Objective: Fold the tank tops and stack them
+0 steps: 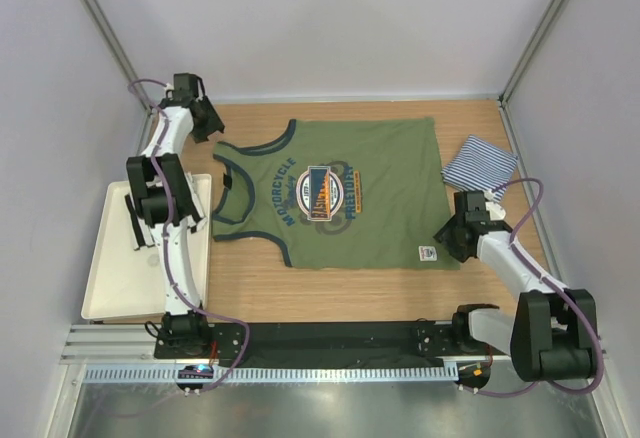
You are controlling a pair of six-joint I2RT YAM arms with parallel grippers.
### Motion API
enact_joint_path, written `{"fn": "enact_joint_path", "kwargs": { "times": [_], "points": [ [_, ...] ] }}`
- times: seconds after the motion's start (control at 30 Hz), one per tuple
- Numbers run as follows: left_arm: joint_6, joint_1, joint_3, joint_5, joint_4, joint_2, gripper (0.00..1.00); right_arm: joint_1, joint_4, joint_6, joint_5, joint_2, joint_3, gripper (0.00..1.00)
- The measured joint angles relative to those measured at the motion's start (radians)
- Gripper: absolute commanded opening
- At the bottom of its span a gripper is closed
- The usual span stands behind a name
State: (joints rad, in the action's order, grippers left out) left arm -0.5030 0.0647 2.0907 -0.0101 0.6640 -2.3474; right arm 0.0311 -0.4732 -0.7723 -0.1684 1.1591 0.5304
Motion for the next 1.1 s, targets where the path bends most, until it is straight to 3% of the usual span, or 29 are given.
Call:
{"fn": "enact_joint_path", "kwargs": {
  "times": [0.1,0.2,0.23,0.43,0.6,0.73,0.97,1.1],
  "points": [
    [-0.016,0.002,0.005,0.042,-0.001,-0.007,0.68,0.0,-0.032,-0.013,-0.026,-0.045,-0.003,0.5],
    [-0.019,-0.012,-0.036,0.048,-0.034,0.015,0.88,0.0,-0.051,-0.025,-0.046,-0.084,-0.001,0.5],
    [-0.019,-0.02,-0.073,0.038,-0.04,0.039,0.99,0.0,-0.058,-0.029,-0.051,-0.093,0.0,0.49],
    [-0.068,-0.088,-0.317,-0.035,-0.08,0.285,1.0,0.0,-0.101,-0.06,-0.091,-0.123,0.001,0.42],
    [-0.138,-0.11,-0.581,-0.105,-0.206,0.664,1.0,-0.002,-0.141,-0.098,-0.14,-0.169,0.001,0.45],
    [-0.147,-0.132,-0.684,-0.229,-0.249,0.911,1.0,-0.008,-0.145,-0.121,-0.152,-0.181,0.001,0.47],
    [-0.128,-0.378,-0.805,-0.39,-0.224,1.106,1.0,-0.014,-0.134,-0.121,-0.141,-0.119,0.018,0.41],
    [-0.128,-0.425,-0.942,-0.445,-0.185,1.188,1.0,-0.03,-0.131,-0.115,-0.127,-0.1,0.02,0.39]
  ]
}}
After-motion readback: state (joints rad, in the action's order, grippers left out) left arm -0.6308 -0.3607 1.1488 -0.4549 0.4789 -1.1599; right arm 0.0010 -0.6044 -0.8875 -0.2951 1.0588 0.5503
